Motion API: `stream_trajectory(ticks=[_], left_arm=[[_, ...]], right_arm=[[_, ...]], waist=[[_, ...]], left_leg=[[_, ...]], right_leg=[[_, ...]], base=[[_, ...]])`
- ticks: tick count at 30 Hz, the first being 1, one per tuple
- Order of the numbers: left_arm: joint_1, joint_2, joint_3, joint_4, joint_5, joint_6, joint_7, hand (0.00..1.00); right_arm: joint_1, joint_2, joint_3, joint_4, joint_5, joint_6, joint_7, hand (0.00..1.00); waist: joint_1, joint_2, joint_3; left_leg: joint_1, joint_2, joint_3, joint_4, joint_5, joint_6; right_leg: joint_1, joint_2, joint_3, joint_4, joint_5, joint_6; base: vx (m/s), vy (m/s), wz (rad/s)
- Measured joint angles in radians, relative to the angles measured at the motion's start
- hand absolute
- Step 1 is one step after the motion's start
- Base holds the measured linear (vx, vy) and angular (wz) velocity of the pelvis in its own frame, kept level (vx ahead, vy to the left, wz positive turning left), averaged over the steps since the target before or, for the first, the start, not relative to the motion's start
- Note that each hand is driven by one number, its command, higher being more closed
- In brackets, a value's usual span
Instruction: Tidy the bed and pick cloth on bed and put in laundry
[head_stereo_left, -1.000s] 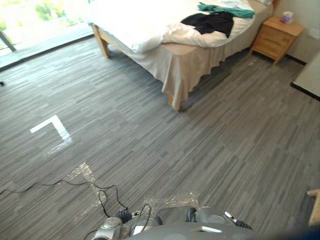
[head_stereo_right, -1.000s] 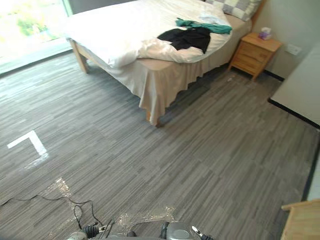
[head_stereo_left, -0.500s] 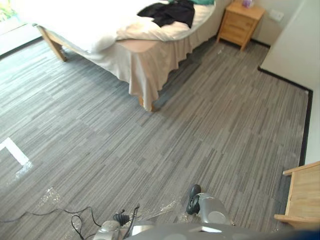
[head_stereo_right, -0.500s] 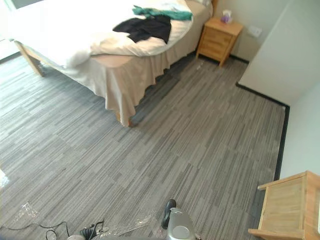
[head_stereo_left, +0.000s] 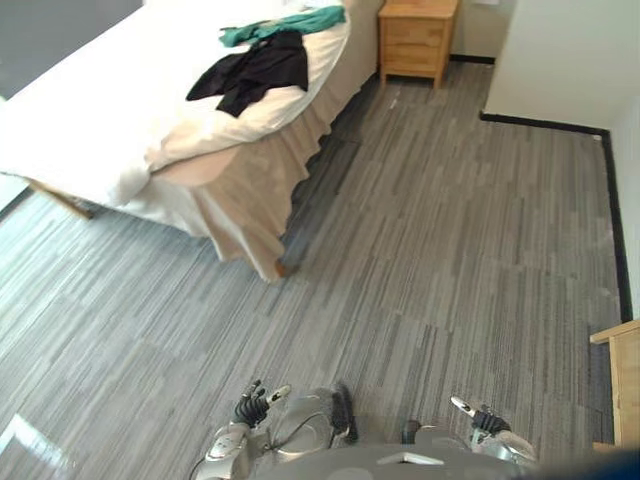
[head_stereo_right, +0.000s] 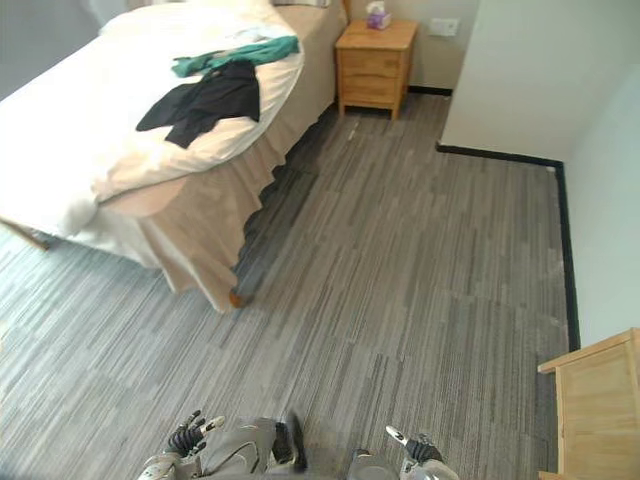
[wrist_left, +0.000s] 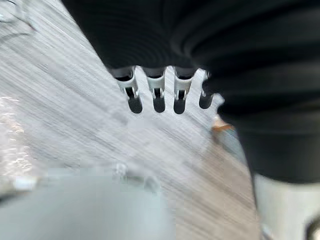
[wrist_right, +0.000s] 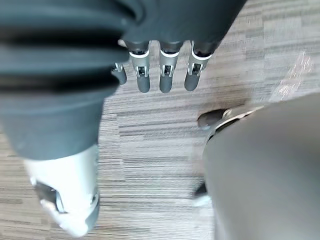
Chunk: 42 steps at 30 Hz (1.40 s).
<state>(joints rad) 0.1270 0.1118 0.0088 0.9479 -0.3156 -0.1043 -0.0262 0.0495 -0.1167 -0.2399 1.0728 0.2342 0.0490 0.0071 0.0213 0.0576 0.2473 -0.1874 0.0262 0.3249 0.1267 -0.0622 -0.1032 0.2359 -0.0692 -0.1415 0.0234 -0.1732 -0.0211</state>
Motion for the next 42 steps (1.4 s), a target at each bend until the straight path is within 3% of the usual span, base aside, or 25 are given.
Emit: stream_trajectory(ticks=[2,3,4,5,7,9,10,11,12,13,14,16,17,21,23,25,26,28,30,31,32,33,37,40,42], left_arm=[[0.003,-0.010,0.001,-0.004,-0.017,-0.001,-0.001,0.00],[-0.004,-0.004,0.006,-0.007,-0.016,-0.001,-0.002,0.00],[-0.010,0.001,0.008,-0.022,-0.016,-0.004,-0.002,0.00],[-0.024,-0.001,0.008,-0.023,-0.017,-0.017,-0.002,0.00],[-0.031,-0.007,0.013,-0.022,-0.020,-0.020,0.000,0.00],[-0.032,-0.013,0.013,-0.023,-0.027,-0.019,0.004,0.00],[-0.032,-0.018,0.013,-0.023,-0.027,-0.016,0.009,0.00],[-0.030,-0.023,0.012,-0.022,-0.026,-0.009,0.012,0.00],[-0.029,-0.023,0.012,-0.022,-0.026,-0.007,0.012,0.00],[-0.031,-0.022,0.011,-0.022,-0.024,0.004,0.013,0.00],[-0.033,-0.013,0.005,-0.022,-0.013,0.007,0.013,0.00],[-0.028,-0.005,-0.006,-0.014,-0.006,0.014,0.025,0.00],[-0.025,-0.007,-0.014,-0.013,-0.007,0.016,0.033,0.00],[-0.049,-0.008,-0.048,-0.013,-0.008,0.023,0.032,0.00],[-0.053,-0.014,-0.048,-0.012,-0.007,0.028,0.032,0.00],[-0.041,-0.022,-0.037,0.007,-0.011,0.028,0.032,0.00],[-0.039,-0.024,-0.033,0.014,-0.009,0.027,0.031,0.00],[-0.024,-0.035,-0.006,0.019,-0.010,0.012,0.031,0.00],[-0.015,-0.026,-0.002,0.016,-0.006,0.001,0.027,0.00],[-0.025,-0.032,0.000,0.024,-0.007,0.002,0.029,0.00],[-0.026,-0.056,0.000,0.023,-0.010,0.005,0.032,0.00],[-0.026,-0.064,-0.001,0.020,-0.010,0.004,0.033,0.00],[-0.026,-0.064,-0.001,0.017,-0.006,-0.035,0.035,0.00],[-0.024,-0.063,-0.001,0.012,0.022,-0.058,0.059,0.00],[-0.023,-0.062,0.001,0.002,0.020,-0.052,0.059,0.00]], right_arm=[[0.015,-0.007,0.003,-0.015,-0.005,-0.001,0.000,0.00],[0.017,-0.007,0.024,-0.018,-0.010,-0.001,0.003,0.00],[0.018,-0.008,0.044,-0.022,-0.016,-0.002,0.007,0.00],[0.018,-0.001,0.059,-0.031,-0.024,-0.003,0.013,0.00],[0.011,0.001,0.061,-0.034,-0.051,-0.009,0.020,0.00],[-0.004,0.016,0.065,-0.033,-0.067,-0.014,0.031,0.00],[-0.005,0.026,0.059,-0.033,-0.080,-0.015,0.035,0.00],[-0.009,0.039,0.054,-0.037,-0.100,-0.024,0.047,0.00],[-0.010,0.043,0.054,-0.037,-0.103,-0.025,0.051,0.00],[-0.012,0.056,0.039,-0.037,-0.108,-0.031,0.057,0.00],[-0.012,0.063,0.023,-0.036,-0.113,-0.040,0.064,0.00],[-0.010,0.061,0.008,-0.040,-0.103,-0.061,0.074,0.00],[-0.003,0.057,0.010,-0.058,-0.089,-0.070,0.071,0.00],[0.016,0.058,0.006,-0.088,-0.010,-0.078,0.060,0.00],[0.019,0.057,-0.001,-0.092,0.012,-0.077,0.055,0.00],[0.015,0.057,-0.006,-0.094,0.020,-0.078,0.052,0.00],[0.013,0.058,-0.006,-0.095,0.020,-0.078,0.054,0.00],[0.004,0.063,0.013,-0.096,0.009,-0.083,0.068,0.00],[0.013,0.066,0.070,-0.109,-0.013,-0.095,0.080,0.00],[0.008,0.053,0.089,-0.125,-0.012,-0.099,0.092,0.00],[-0.009,0.021,0.129,-0.145,-0.013,-0.100,0.110,0.00],[-0.016,0.014,0.150,-0.156,-0.012,-0.099,0.118,0.00],[-0.007,-0.003,0.214,-0.175,-0.023,-0.093,0.149,0.00],[0.036,-0.018,0.204,-0.186,-0.028,-0.073,0.157,0.00],[0.037,-0.019,0.196,-0.183,-0.049,-0.061,0.157,0.00]], waist=[[0.003,0.022,0.005],[0.016,0.020,0.007],[0.024,0.002,0.014],[0.035,-0.007,0.021],[0.041,-0.009,0.021],[0.039,-0.011,0.021],[0.034,-0.015,0.014],[0.024,-0.032,0.000],[0.023,-0.042,-0.006],[0.021,-0.070,-0.021],[0.012,-0.085,-0.026],[-0.012,-0.092,-0.025],[-0.024,-0.082,-0.023],[-0.041,-0.069,-0.021],[-0.036,-0.062,-0.018],[-0.026,-0.047,-0.011],[-0.025,-0.046,-0.010],[-0.023,-0.044,-0.007],[-0.016,-0.070,-0.014],[-0.018,-0.051,-0.009],[-0.008,-0.010,-0.008],[-0.007,-0.001,-0.010],[-0.006,-0.009,-0.002],[-0.030,0.000,0.003],[-0.034,-0.002,0.004]], left_leg=[[0.001,0.028,0.028,-0.073,0.058,0.019],[0.009,0.029,0.065,-0.045,0.124,0.069],[0.004,0.027,0.094,-0.015,0.121,0.079],[-0.006,0.019,0.117,0.023,0.082,0.136],[0.002,0.005,0.143,0.060,0.039,0.185],[0.035,-0.007,0.165,0.087,-0.016,0.199],[0.055,-0.016,0.168,0.086,-0.037,0.205],[0.075,-0.036,0.167,0.088,-0.067,0.226],[0.083,-0.046,0.165,0.091,-0.079,0.230],[0.104,-0.076,0.149,0.091,-0.098,0.226],[0.127,-0.094,0.123,0.085,-0.106,0.225],[0.201,-0.122,0.057,0.050,-0.112,0.224],[0.250,-0.131,0.001,0.015,-0.111,0.221],[0.321,-0.128,-0.200,-0.019,-0.115,0.206],[0.352,-0.122,-0.285,-0.019,-0.125,0.188],[0.396,-0.096,-0.355,-0.008,-0.154,0.145],[0.405,-0.087,-0.363,0.000,-0.166,0.128],[0.448,-0.042,-0.363,0.045,-0.228,0.044],[0.472,-0.021,-0.371,0.090,-0.291,0.020],[0.481,0.020,-0.388,0.114,-0.322,0.022],[0.472,0.074,-0.384,0.137,-0.315,0.006],[0.454,0.088,-0.384,0.159,-0.296,-0.001],[0.327,0.139,-0.322,0.383,-0.110,-0.028],[0.262,0.242,-0.072,0.520,-0.127,-0.025],[0.237,0.253,0.062,0.453,-0.136,-0.024]], right_leg=[[0.052,0.020,0.019,-0.019,-0.035,0.031],[0.078,0.010,0.020,-0.022,-0.058,0.038],[0.089,-0.004,0.015,-0.016,-0.057,0.040],[0.086,-0.017,0.013,-0.006,-0.046,0.042],[0.102,-0.041,-0.010,-0.008,-0.010,0.066],[0.114,-0.066,-0.025,0.033,0.021,0.094],[0.095,-0.083,-0.025,0.105,0.011,0.111],[0.013,-0.122,-0.022,0.324,-0.031,0.183],[-0.027,-0.140,-0.016,0.421,-0.038,0.205],[-0.142,-0.178,0.026,0.665,0.004,0.282],[-0.207,-0.190,0.046,0.822,0.012,0.283],[-0.288,-0.215,-0.004,0.999,-0.004,0.273],[-0.337,-0.213,-0.050,1.011,-0.041,0.238],[-0.427,-0.171,-0.089,0.682,-0.095,0.200],[-0.446,-0.152,-0.054,0.434,-0.039,0.186],[-0.445,-0.126,0.002,0.145,0.106,0.184],[-0.446,-0.124,0.016,0.112,0.125,0.175],[-0.433,-0.103,0.037,0.085,0.168,0.131],[-0.424,-0.096,0.050,0.123,0.221,0.104],[-0.429,-0.072,0.033,0.189,0.269,0.106],[-0.450,-0.033,-0.001,0.249,0.211,0.070],[-0.463,-0.025,-0.017,0.274,0.185,0.058],[-0.400,-0.016,-0.076,0.253,0.106,0.010],[-0.245,-0.028,-0.187,0.143,0.102,0.008],[-0.181,-0.040,-0.239,0.085,0.094,0.021]], base=[[0.45,0.274,-0.22],[0.34,0.226,-0.13],[0.47,0.303,-0.14],[0.37,0.235,-0.14],[0.35,0.237,-0.19],[0.32,0.222,-0.21],[0.26,0.180,-0.12],[0.25,0.172,-0.04],[0.30,0.193,0.10],[0.21,0.114,0.29],[0.29,0.124,0.65],[0.33,0.090,0.96],[0.30,0.043,1.14],[0.33,-0.057,1.63],[0.36,-0.120,1.38],[0.51,-0.227,1.08],[0.47,-0.267,1.02],[0.43,-0.305,0.95],[0.48,-0.402,0.86],[0.60,-0.519,0.71],[0.47,-0.437,0.44],[0.35,-0.333,0.28],[0.36,-0.427,0.39],[0.24,-0.276,0.84],[0.16,-0.172,0.98]])
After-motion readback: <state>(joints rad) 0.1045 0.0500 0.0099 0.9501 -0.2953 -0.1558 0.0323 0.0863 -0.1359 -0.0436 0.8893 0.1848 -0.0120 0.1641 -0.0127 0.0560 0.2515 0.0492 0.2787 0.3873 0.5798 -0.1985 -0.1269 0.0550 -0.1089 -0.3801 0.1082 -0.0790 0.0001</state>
